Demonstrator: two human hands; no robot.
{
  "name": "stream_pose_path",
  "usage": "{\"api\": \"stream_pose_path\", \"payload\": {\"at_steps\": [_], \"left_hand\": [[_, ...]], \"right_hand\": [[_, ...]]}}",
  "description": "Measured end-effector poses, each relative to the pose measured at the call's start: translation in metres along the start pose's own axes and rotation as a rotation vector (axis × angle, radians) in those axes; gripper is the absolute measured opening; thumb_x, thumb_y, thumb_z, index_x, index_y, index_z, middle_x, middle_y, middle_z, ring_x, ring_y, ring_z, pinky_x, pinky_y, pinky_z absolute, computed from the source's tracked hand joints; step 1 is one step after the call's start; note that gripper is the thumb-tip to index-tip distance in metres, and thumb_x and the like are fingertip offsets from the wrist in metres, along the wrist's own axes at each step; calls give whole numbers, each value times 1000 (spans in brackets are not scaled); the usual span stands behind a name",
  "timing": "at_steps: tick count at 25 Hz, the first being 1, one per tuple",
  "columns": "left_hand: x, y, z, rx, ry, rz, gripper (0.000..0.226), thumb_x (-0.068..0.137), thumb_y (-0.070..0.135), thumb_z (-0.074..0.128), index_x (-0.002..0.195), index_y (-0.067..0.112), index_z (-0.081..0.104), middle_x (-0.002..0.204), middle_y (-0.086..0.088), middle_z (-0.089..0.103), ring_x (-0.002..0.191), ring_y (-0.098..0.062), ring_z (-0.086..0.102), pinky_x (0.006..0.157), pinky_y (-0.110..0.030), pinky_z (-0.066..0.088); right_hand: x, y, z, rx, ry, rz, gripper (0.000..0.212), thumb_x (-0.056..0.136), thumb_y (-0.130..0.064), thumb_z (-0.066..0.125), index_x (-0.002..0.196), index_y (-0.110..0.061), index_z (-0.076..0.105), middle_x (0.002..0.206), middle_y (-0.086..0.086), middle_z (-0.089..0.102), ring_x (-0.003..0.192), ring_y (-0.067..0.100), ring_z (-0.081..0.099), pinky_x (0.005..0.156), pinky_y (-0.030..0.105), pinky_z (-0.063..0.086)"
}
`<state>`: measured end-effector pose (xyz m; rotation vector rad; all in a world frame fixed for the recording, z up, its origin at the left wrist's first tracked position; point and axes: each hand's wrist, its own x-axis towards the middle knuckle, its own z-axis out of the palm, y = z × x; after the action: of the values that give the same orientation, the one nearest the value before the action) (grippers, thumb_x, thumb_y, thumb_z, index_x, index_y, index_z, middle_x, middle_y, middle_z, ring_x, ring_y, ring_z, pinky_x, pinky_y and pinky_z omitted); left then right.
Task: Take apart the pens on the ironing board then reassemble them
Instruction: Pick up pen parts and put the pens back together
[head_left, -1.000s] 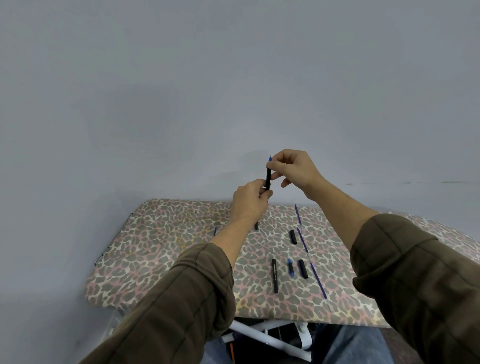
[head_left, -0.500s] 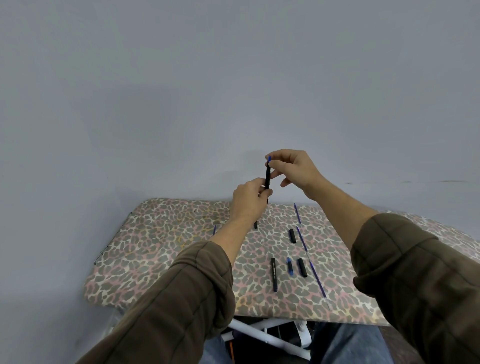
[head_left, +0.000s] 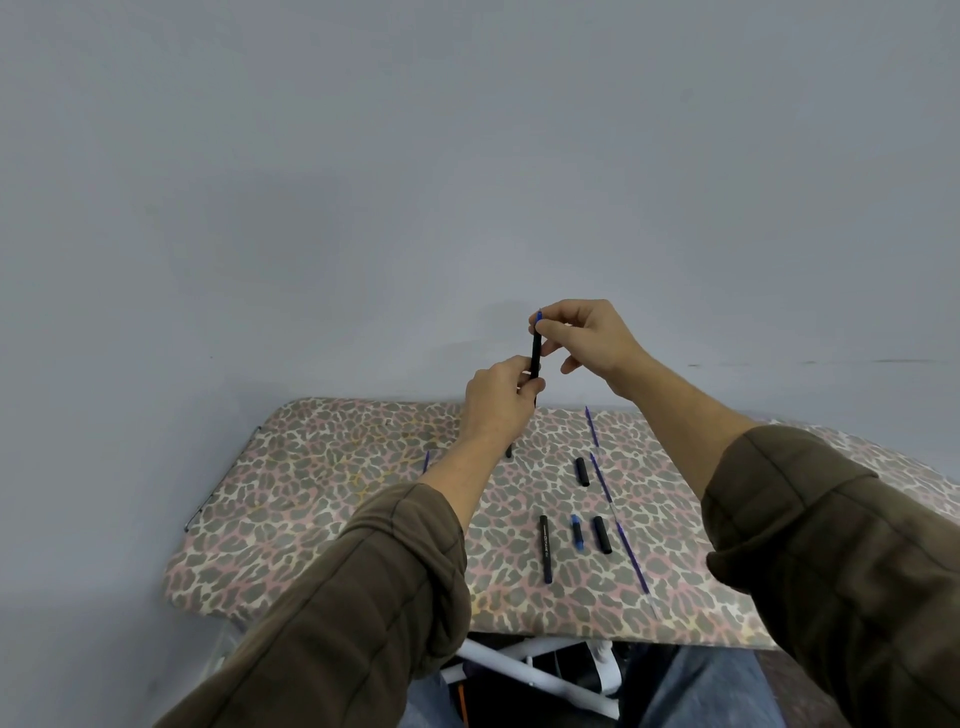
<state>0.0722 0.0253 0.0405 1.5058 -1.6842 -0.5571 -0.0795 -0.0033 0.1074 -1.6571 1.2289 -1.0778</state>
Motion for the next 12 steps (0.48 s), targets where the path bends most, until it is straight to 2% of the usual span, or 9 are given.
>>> {"api": "stream_pose_path", "payload": {"at_steps": [7,12], "left_hand": [[0,0,1,3,3,-3,21,96,23,67,116,18,72,104,-2,78,90,-21,74,86,-44,59],[0,0,0,12,6,0,23,96,23,68,118,18,72,106,-3,78,94,-22,74,87,-44,58]], "right_hand": [[-1,0,0,15,9,-11,17,99,-17,65,111,-13,77,109,3,77,84,14,75,55,26,53],[1,0,2,-17,32,-20,16,99,-19,67,108,-8,76,109,8,77,81,14,75,53,25,52]]}}
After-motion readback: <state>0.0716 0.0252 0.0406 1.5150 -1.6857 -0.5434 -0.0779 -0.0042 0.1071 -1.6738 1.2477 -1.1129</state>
